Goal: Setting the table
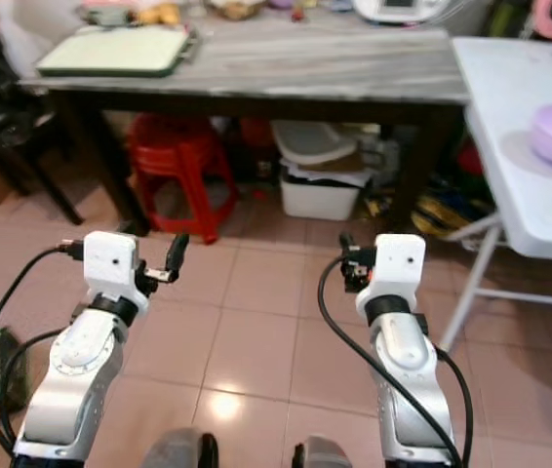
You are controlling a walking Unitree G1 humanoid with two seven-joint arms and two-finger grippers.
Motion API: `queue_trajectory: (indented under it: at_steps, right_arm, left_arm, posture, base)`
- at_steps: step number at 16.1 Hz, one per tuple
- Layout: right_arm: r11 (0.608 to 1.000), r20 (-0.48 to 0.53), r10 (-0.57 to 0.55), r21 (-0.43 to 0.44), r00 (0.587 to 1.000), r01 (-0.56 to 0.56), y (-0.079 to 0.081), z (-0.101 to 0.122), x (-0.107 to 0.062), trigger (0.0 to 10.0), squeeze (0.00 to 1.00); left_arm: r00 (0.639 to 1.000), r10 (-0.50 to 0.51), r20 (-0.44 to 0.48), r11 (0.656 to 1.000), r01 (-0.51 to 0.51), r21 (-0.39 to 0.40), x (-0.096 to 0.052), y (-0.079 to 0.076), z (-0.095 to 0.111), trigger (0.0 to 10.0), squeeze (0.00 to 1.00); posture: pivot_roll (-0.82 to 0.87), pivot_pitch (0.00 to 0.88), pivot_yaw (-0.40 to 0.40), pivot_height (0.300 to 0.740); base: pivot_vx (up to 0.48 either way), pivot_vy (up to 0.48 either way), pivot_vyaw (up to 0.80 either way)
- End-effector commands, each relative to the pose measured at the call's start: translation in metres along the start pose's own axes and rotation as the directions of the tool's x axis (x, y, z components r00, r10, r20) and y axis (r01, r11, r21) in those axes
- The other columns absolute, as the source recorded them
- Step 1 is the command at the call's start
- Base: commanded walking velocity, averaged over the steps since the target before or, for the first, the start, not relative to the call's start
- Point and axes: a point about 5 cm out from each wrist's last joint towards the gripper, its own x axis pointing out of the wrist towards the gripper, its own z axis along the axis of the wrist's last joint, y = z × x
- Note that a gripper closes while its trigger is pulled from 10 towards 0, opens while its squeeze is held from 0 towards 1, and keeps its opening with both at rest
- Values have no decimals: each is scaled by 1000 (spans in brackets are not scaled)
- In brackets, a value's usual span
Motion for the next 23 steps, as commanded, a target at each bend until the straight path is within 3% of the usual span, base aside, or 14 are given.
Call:
queue_trajectory:
  at_steps: [1,10,19,23]
  right_arm:
    - [1000,18,-6,-1,1000,6,-1,4,0,10000,0]
    - [1000,17,-2,3,1000,2,-1,5,2,10000,0]
    - [1000,22,2,-2,1000,-2,0,6,2,10000,0]
    - [1000,25,3,0,1000,-3,0,6,3,10000,0]
  left_arm:
    - [1000,-3,6,1000,3,3,-1,1,2,10000,0]
    - [1000,-26,18,999,25,26,-1,-1,4,10000,0]
    - [997,-73,39,996,71,52,-2,-8,8,10000,0]
    - [993,-106,52,993,103,60,-2,-12,10,10000,0]
  posture:
    - [-20,100,46,740]
    - [-20,97,43,740]
    - [-23,106,42,740]
    - [-23,107,43,740]
  base:
    - [0,-480,0]
    - [0,-471,0]
    - [362,-309,-103]
    - [468,0,0]
